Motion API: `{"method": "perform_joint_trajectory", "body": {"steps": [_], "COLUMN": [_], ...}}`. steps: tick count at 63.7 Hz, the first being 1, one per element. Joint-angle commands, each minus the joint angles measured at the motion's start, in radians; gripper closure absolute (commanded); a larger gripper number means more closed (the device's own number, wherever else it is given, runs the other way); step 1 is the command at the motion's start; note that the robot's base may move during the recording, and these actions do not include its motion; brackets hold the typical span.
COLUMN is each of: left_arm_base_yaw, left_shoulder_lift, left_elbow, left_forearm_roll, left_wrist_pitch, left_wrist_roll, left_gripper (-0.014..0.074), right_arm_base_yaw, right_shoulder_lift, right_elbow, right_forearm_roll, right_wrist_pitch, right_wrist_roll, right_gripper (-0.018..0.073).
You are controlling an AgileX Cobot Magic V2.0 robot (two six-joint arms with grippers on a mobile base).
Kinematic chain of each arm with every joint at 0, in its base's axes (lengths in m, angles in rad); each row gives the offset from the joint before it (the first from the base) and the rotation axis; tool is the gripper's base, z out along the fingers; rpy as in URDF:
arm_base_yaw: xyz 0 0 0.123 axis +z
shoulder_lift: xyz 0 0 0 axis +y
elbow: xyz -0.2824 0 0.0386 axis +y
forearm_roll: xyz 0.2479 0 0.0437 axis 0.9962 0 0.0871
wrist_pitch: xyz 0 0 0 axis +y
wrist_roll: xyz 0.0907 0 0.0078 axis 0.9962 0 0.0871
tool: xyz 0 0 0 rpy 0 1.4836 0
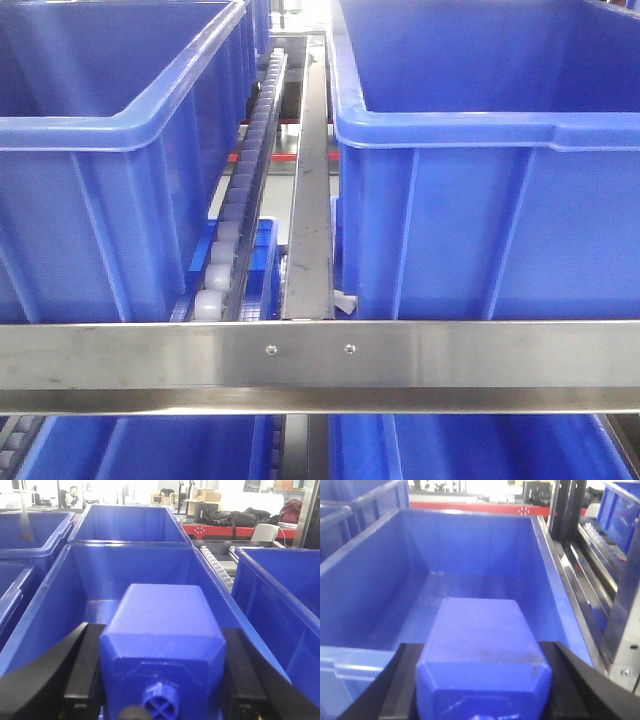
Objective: Pick and sort blue part to right shelf
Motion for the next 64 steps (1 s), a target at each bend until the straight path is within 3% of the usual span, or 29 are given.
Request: {"method": "perform_joint_trajectory", "body": {"steps": [1, 24, 37, 55, 64], "left_arm_base_yaw": [-0.005, -0.005, -0.005, -0.005, -0.005], "left_shoulder_lift": [0.01, 0.017, 0.14, 0.392, 0.517], "left_elbow": [-0.028, -0.028, -0.028, -0.03, -0.048], "left_forearm_roll": [-0.015, -0.015, -0.049, -0.047, -0.007], "left_wrist_pitch": [-0.096, -0.145, -0.155, -0.378, -0.473], "left_wrist_roll": [0.0, 0.0, 0.0, 0.0, 0.0], "left_gripper": [0.021, 0.021, 0.021, 0.021, 0.021], "right_arm_base_yaw": [-0.002, -0.002, -0.002, 0.002, 0.002], "right_shoulder_lift": [0.008, 0.008, 0.089, 0.411, 0.588], "right_elbow": [-0.031, -0.036, -0.091, -0.326, -0.441], "right_forearm_roll": [-0.008, -0.008, -0.008, -0.008, -0.008], "right_wrist_pitch": [-0.124, -0.13, -0.13, -0.13, -0.13], "right_wrist_roll": [-0.006, -0.006, -0.006, -0.006, -0.006], "right_gripper": [0.0163, 0.0163, 0.0163, 0.0163, 0.0163]}}
